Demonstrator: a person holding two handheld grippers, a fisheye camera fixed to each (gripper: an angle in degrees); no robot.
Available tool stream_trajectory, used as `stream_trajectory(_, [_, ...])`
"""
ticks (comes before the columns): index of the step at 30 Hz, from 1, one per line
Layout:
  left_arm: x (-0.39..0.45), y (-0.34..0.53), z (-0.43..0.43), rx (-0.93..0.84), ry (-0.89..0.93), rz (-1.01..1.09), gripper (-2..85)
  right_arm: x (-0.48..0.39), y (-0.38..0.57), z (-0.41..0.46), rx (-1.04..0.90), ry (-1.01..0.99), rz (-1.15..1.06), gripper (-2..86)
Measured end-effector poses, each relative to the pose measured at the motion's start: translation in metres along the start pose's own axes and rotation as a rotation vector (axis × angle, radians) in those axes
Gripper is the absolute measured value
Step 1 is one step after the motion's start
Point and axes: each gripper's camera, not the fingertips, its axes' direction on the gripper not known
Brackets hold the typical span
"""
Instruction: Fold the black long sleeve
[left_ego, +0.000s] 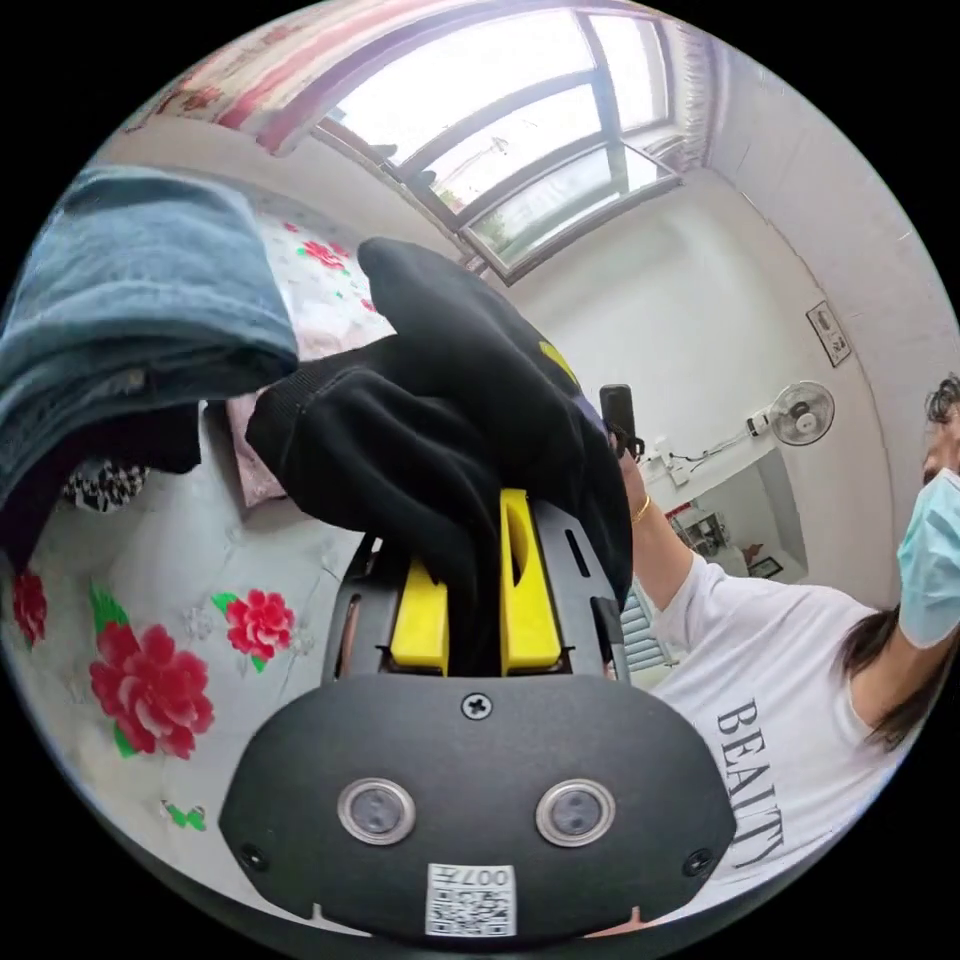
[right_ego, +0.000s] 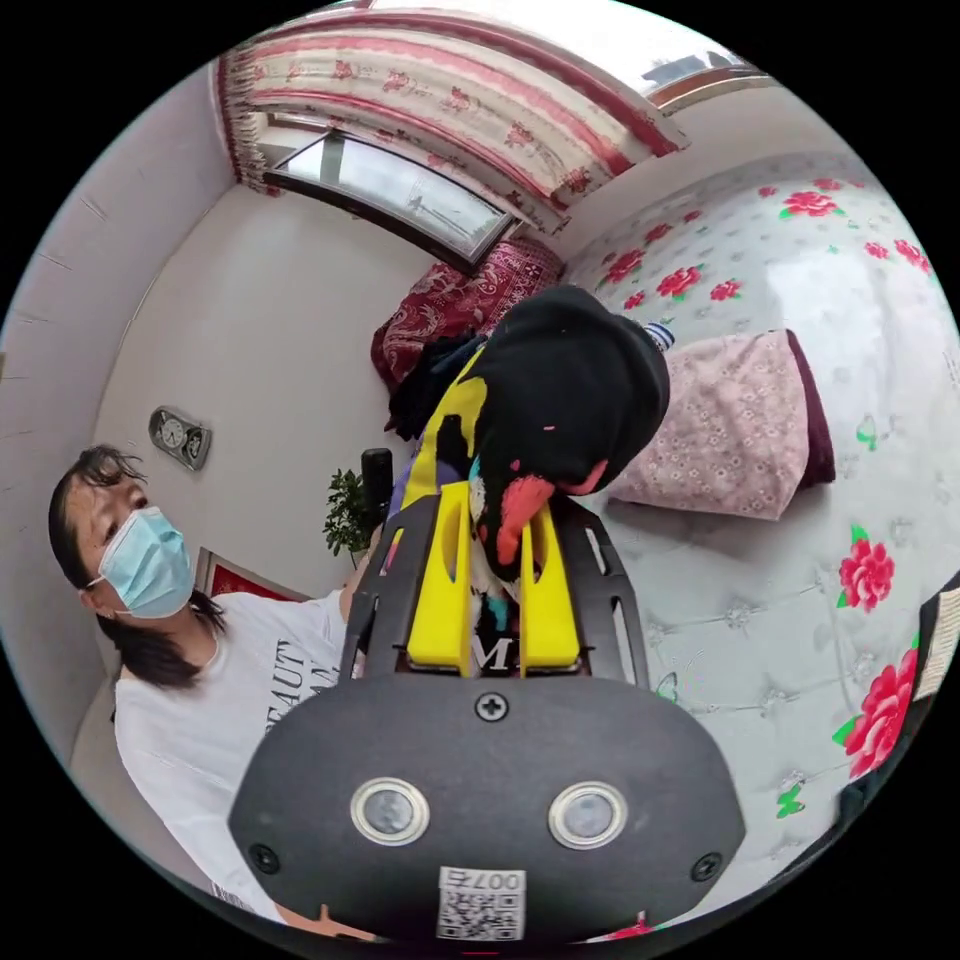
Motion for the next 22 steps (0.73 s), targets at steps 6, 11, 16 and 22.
stream_trajectory(6, [-0.014,-0.069,0.089,-0.043,-0.497,-0.068,10.8,0.087,-0.067,0.023,0.090,0.407,0.235,9.8])
stream_trajectory(11, [-0.041,0.064,0.162,-0.291,-0.616,-0.148,9.8,0.117,-0.047,0.070,0.109,0.602,0.234,11.8])
stream_trajectory(16, [-0.036,0.196,0.175,-0.472,-0.706,-0.259,9.1,0.079,0.005,0.025,0.273,0.482,0.134,11.4])
stream_trajectory(22, [0.013,0.243,0.191,-0.572,-0.755,-0.229,8.6,0.065,0.200,-0.037,0.254,0.694,0.278,10.9])
